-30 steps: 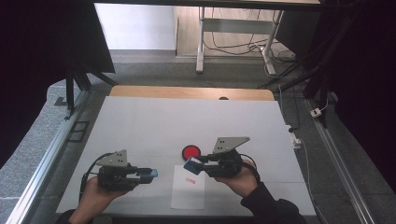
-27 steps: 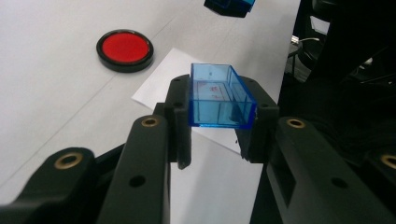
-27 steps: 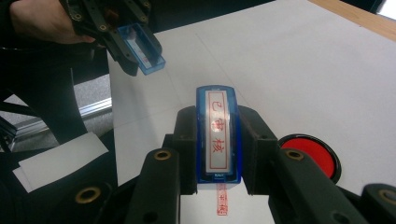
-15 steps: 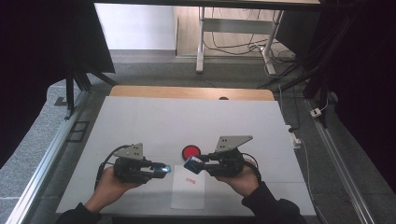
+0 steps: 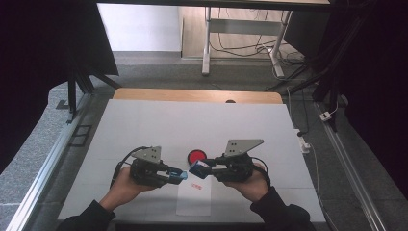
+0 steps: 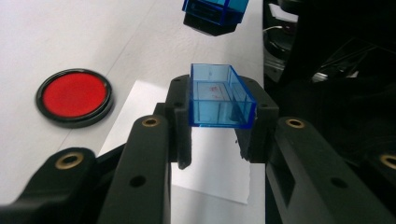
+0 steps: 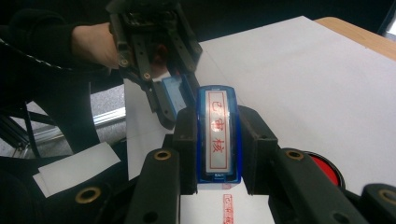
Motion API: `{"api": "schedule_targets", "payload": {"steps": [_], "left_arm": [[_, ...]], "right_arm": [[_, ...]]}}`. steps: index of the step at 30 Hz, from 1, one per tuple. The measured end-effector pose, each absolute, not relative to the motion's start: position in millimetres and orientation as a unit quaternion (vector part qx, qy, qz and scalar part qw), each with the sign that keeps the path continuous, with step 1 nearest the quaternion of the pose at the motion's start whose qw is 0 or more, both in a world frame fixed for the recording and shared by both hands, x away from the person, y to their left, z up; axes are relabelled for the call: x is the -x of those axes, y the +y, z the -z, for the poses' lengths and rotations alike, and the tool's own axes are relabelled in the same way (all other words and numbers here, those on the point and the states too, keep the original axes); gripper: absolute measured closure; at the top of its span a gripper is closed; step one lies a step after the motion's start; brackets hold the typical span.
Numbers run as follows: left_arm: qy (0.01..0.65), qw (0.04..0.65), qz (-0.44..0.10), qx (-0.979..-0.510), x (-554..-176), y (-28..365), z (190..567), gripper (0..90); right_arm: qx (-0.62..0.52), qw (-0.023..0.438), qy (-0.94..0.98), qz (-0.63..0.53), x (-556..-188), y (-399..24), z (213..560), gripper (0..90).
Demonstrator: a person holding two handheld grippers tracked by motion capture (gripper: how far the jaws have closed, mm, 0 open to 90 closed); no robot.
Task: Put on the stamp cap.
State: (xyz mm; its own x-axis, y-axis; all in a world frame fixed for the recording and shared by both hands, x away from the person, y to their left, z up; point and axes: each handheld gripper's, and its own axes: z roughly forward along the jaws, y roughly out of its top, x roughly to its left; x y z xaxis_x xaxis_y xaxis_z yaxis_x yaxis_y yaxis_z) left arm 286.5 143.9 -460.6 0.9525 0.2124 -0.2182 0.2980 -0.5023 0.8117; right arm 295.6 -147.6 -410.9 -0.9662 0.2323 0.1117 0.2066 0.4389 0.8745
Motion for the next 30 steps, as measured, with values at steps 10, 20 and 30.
{"api": "schedule_targets", "payload": {"steps": [10,20,30], "left_arm": [[0.115,0.482,0.072,-0.865,-298,130,464,67.9],[0.084,0.48,0.087,-0.869,-304,115,465,67.8],[0.064,0.484,0.099,-0.867,-309,112,467,67.9]], "right_arm": [[-0.121,0.007,0.846,-0.519,-295,-149,408,70.9],[-0.112,0.001,0.844,-0.525,-294,-147,408,70.9],[-0.101,-0.005,0.846,-0.524,-292,-145,408,70.9]]}}
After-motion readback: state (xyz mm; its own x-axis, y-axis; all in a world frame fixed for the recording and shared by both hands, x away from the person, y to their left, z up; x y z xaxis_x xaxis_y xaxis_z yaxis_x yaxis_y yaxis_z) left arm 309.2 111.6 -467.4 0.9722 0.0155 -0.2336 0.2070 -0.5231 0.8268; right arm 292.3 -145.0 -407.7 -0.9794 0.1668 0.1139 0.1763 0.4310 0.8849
